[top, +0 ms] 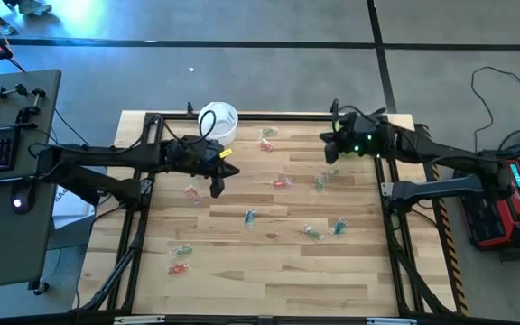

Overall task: Sort candy by brand, put in halloween buckets
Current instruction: Put the green gummy into the white bucket

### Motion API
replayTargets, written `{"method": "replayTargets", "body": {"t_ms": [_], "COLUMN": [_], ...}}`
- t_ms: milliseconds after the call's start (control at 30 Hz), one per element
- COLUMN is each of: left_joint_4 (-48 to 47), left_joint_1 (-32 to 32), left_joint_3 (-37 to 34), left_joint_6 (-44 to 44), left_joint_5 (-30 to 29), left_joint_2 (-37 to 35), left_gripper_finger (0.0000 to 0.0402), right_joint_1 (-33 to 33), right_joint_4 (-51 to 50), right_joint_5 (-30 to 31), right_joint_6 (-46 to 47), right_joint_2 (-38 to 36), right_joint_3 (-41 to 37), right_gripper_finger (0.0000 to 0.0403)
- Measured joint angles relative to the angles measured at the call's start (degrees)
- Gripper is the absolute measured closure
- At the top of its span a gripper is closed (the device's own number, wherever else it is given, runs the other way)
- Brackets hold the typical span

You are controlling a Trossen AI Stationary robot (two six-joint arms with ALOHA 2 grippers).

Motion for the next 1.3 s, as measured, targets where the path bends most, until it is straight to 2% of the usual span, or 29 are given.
{"method": "replayTargets", "body": {"t_ms": [133,333,467,667,733,900,1100,1300], "left_joint_4": [-3.3,-9.7,-13.3,-25.2,-28.0,-31.3,-32.5,-32.5], "left_joint_1": [0.0,0.0,0.3,0.4,0.5,1.4,3.8,5.9], "left_joint_3": [-2.0,-3.8,-3.8,-3.8,-3.8,-3.8,-3.8,-3.8], "left_joint_6": [-1.0,-2.0,-3.7,-9.0,-10.2,-12.2,-15.0,-17.7], "left_joint_5": [-1.5,-4.2,-5.0,-14.6,-15.7,-15.4,-13.1,-15.4], "left_joint_2": [-2.6,-4.2,-2.6,-0.3,0.4,3.1,9.2,15.0], "left_gripper_finger": [0.0401,0.0401,0.0401,0.0399,0.0393,0.0352,0.0276,0.0216], "right_joint_1": [5.8,10.9,13.4,15.7,16.0,16.1,16.1,16.1], "right_joint_4": [6.2,9.6,11.4,18.4,20.9,23.3,23.7,24.3], "right_joint_5": [0.3,-2.9,-2.7,-2.7,-2.7,-2.7,-2.6,-2.6], "right_joint_6": [-5.0,-2.2,-2.1,-2.1,-2.1,-2.5,-3.2,-3.2], "right_joint_2": [2.0,7.6,12.7,18.9,20.1,21.3,21.1,21.1], "right_joint_3": [0.0,0.0,0.0,0.0,0.0,0.0,0.0,0.0], "right_gripper_finger": [0.0403,0.0393,0.0361,0.0298,0.0285,0.0274,0.0274,0.0273]}}
